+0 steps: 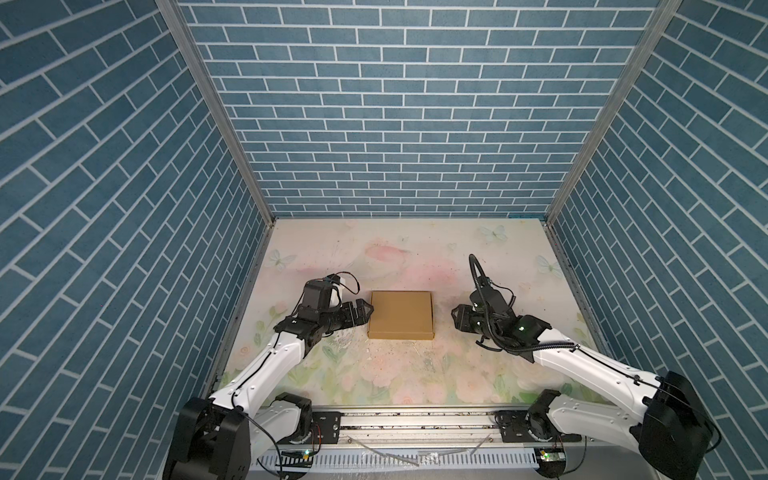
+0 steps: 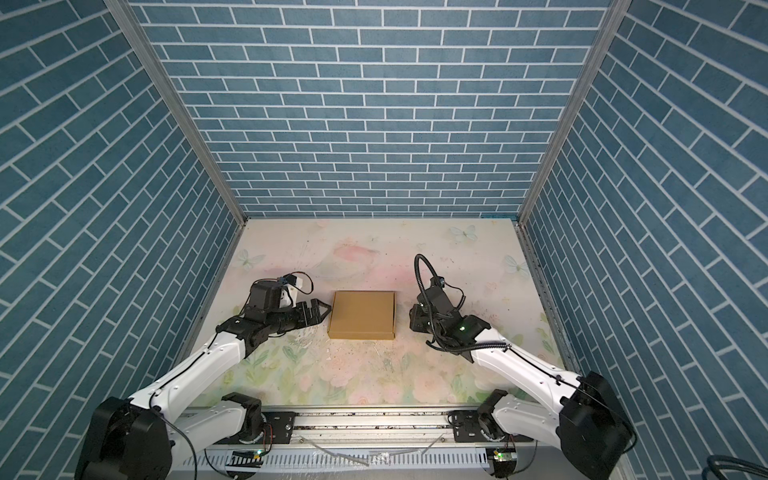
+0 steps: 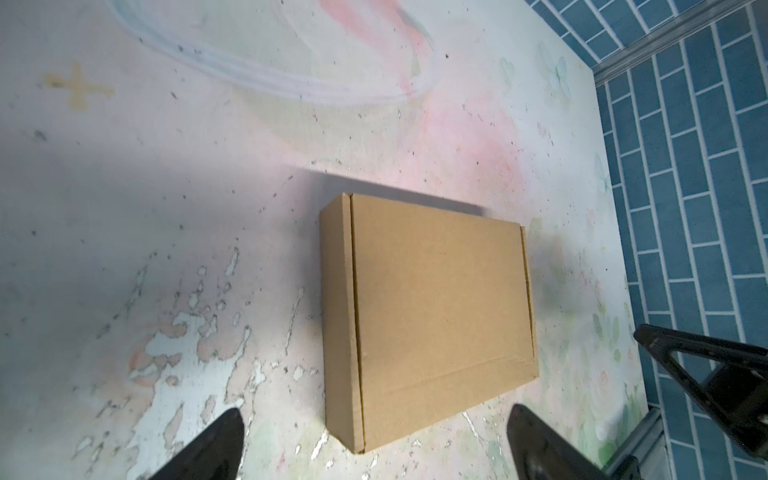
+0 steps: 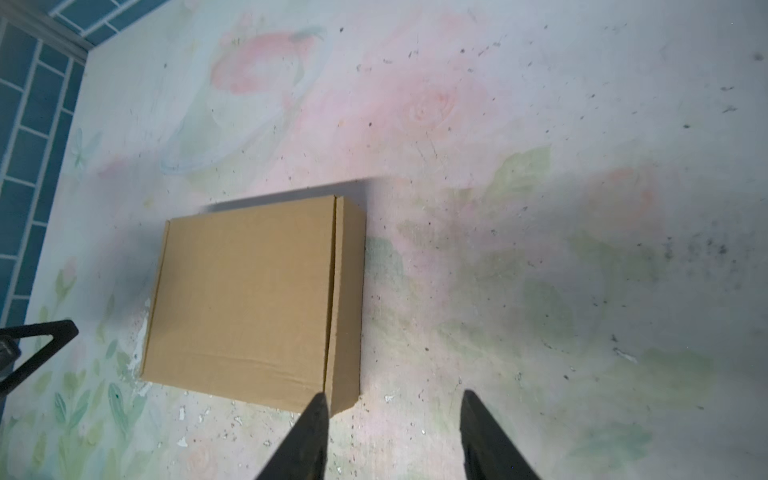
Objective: Fold the paper box
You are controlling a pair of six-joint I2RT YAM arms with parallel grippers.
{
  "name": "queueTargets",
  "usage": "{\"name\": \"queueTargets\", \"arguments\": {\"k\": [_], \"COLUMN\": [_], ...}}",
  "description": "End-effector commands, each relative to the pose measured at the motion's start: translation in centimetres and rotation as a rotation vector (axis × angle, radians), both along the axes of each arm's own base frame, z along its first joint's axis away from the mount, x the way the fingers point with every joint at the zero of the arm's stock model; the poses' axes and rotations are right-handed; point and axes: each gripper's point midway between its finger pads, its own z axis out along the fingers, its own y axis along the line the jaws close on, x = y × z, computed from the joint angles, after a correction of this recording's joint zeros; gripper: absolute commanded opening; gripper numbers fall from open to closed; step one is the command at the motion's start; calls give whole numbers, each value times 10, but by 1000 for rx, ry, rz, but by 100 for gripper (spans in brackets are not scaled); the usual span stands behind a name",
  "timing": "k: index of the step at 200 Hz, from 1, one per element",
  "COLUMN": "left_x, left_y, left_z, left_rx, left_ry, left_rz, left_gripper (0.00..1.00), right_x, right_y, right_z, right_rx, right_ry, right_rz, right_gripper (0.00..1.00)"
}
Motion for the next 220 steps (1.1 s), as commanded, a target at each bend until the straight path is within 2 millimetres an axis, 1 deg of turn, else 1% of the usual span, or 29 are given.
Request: {"name": "queueTargets", "arguments": {"k": [1, 17, 36, 42, 45, 52, 63, 74, 92, 133, 156, 178, 197, 220], "left_x": [19, 24, 29, 31, 31, 33, 35, 36, 38, 36, 38, 41, 45, 51], "left_y": [4, 10, 21, 24, 25, 30, 37, 46, 63, 104, 116, 128, 134, 142], "left_z": [19, 22, 27, 29, 30, 33, 36, 38, 39, 33, 30, 30, 35, 37], "left_rx": [28, 58, 97, 105, 109, 122, 142, 177, 246, 416, 500, 572, 622, 640], "left_ry": [-97, -126, -158, -170, -177, -197, -221, -242, -268, -300, -351, -380, -412, -425], "left_rz": [27, 52, 99, 115, 122, 140, 173, 209, 271, 414, 429, 459, 461, 465], "left_gripper": [100, 100, 100, 100, 100, 100, 100, 99, 100, 100, 99, 100, 100, 100], "right_x": [0, 0, 0, 1, 0, 1, 1, 1, 1, 4, 7, 9, 11, 16], "right_y": [-22, -28, -37, -40, -41, -44, -49, -55, -64, -83, -98, -108, -113, -116], "right_z": [-2, 0, 3, 3, 3, 4, 4, 6, 7, 10, 18, 26, 30, 34], "right_rx": [-76, -86, -102, -112, -116, -126, -145, -162, -184, -245, -290, -327, -348, -379], "right_ry": [-45, -66, -93, -99, -104, -113, -123, -134, -157, -236, -290, -340, -381, -424], "right_rz": [-38, -55, -75, -82, -83, -88, -101, -122, -148, -204, -261, -295, -313, -322], "right_gripper": [56, 60, 68, 71, 78, 84, 90, 93, 93, 93, 94, 98, 99, 99]}}
